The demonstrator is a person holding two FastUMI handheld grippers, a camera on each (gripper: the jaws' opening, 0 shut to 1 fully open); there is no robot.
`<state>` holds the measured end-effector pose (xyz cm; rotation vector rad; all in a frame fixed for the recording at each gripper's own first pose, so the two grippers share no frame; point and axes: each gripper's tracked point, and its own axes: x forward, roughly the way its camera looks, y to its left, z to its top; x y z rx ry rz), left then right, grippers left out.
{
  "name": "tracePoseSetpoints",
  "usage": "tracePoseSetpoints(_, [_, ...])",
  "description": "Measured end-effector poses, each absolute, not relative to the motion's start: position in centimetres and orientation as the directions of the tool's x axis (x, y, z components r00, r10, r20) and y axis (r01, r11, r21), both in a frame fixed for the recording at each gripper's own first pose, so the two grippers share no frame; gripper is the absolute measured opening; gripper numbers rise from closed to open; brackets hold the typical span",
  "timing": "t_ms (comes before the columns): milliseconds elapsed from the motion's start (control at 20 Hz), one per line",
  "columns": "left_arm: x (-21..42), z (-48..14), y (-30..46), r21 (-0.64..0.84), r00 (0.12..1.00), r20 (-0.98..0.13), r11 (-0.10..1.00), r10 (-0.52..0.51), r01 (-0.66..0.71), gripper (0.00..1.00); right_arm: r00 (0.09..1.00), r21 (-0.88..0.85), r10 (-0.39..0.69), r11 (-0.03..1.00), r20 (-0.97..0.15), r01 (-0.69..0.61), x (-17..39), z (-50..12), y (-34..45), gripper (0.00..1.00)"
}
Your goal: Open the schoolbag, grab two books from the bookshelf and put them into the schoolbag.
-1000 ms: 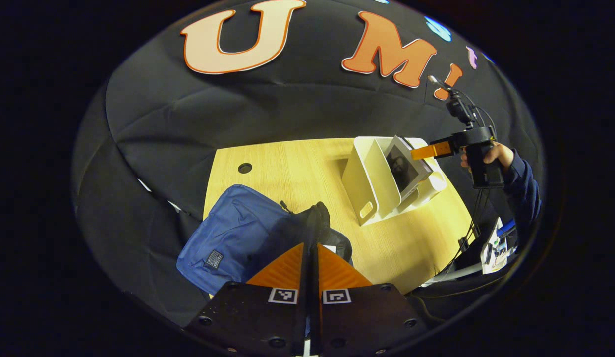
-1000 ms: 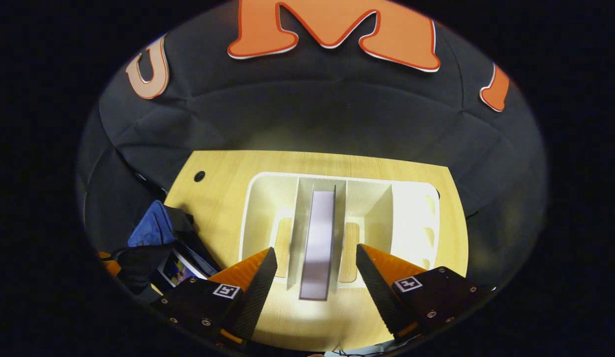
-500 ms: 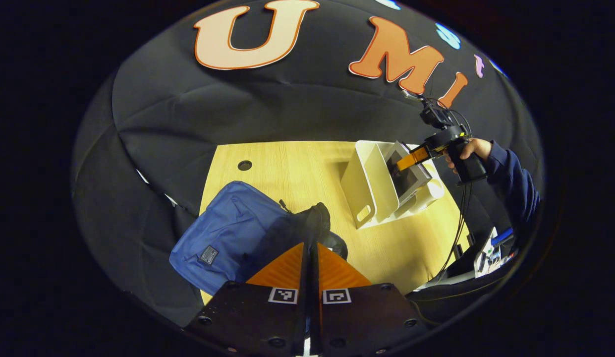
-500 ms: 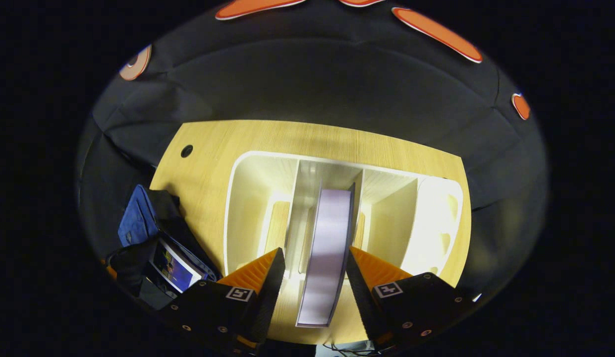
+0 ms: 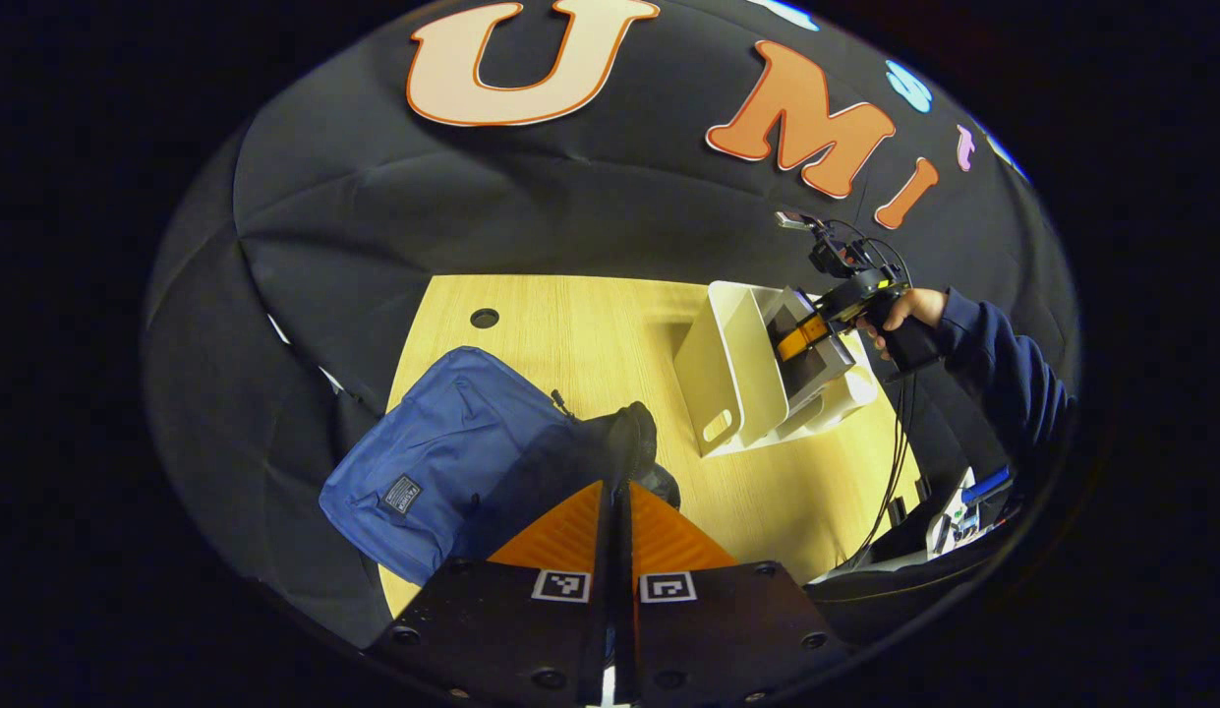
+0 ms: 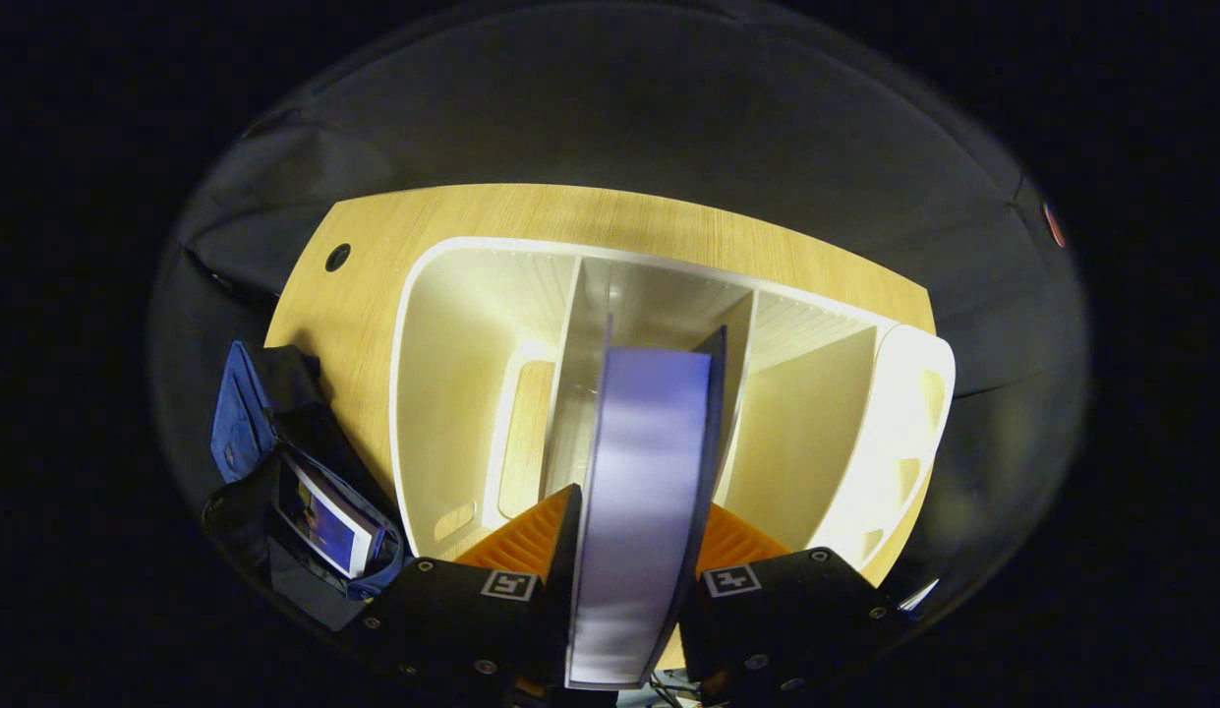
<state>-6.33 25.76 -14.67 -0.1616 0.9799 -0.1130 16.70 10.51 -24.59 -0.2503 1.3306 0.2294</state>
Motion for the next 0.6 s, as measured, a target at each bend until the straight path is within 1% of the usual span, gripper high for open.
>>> tracePoseSetpoints(50, [-6.4,-14.6,25.8,-0.188,0.552,-0.816,0.982,-0.169,0.022,0.04,0.223,-0.043,0.027,0.952,-0.975,-0.304,16.6,-24.5,10.5,0.46])
tracePoseSetpoints(100, [-6.3,-14.6,25.7,-0.189,0.551,-0.817,0.982,-0.171,0.024,0.04,0.215,-0.021,0.046,0.954,-0.975,-0.298,16.4,-24.2,10.5,0.44])
tracePoseSetpoints(200, [-6.1,-14.8,25.6,-0.189,0.549,-0.818,0.982,-0.172,0.026,0.04,0.228,-0.026,0.045,0.954,-0.973,-0.298,16.3,-23.3,10.0,0.42])
tracePoseSetpoints(300, [-6.2,-14.6,25.4,-0.191,0.548,-0.818,0.981,-0.175,0.029,0.04,0.232,-0.013,0.06,0.954,-0.971,-0.301,15.9,-22.3,9.7,0.41])
tracePoseSetpoints(350, [-6.2,-14.7,25.2,-0.193,0.547,-0.818,0.981,-0.178,0.031,0.04,0.229,0.001,0.074,0.953,-0.971,-0.302,15.5,-21.8,9.7,0.33])
tracePoseSetpoints(400, [-6.1,-14.7,25.2,-0.193,0.544,-0.82,0.981,-0.179,0.032,0.05,0.232,0.008,0.082,0.952,-0.969,-0.307,15.2,-21.3,9.4,0.41])
tracePoseSetpoints(600, [-6.1,-14.8,25.1,-0.193,0.542,-0.821,0.981,-0.18,0.034,0.05,0.256,0.04,0.13,0.944,-0.958,-0.327,13.8,-18.0,8.7,0.41])
